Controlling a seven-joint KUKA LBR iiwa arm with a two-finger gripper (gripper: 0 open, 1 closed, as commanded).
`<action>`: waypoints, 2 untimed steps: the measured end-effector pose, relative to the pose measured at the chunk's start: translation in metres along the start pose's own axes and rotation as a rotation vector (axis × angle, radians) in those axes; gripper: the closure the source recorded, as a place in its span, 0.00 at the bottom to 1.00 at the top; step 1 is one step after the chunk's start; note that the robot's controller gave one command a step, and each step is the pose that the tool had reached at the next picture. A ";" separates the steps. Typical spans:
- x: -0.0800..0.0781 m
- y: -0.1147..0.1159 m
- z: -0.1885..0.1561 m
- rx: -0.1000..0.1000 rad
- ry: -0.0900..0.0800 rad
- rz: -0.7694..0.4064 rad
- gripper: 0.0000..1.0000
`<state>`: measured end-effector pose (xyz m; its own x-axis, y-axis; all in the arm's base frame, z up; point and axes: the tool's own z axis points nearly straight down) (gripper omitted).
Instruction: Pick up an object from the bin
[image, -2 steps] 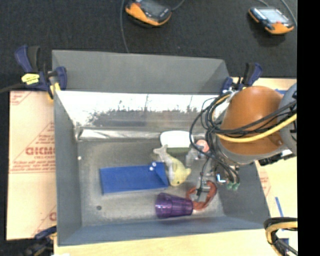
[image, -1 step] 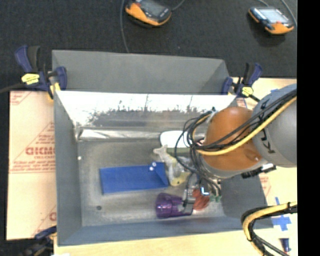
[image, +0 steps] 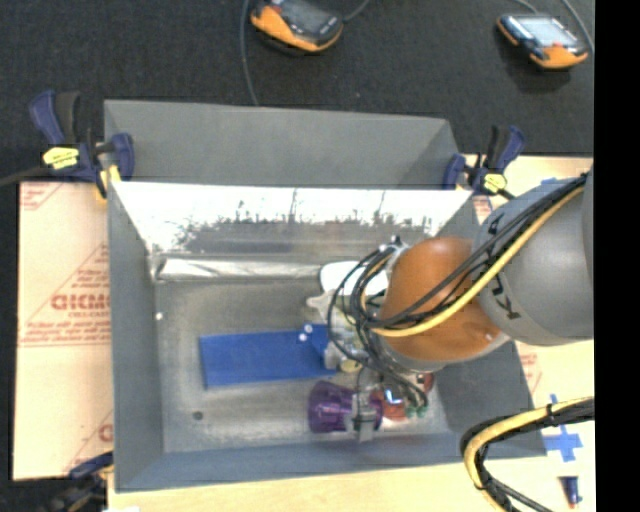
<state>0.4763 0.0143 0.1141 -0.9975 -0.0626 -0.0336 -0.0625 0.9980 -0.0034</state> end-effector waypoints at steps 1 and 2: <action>-0.002 0.011 0.016 -0.004 0.012 0.001 1.00; -0.002 0.012 0.016 -0.004 0.011 0.001 1.00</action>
Offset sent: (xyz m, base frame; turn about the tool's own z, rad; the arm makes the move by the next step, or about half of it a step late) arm 0.0000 0.0000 0.0000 0.0000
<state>0.4778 0.0259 0.0985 -0.9979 -0.0612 -0.0222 -0.0613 0.9981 0.0011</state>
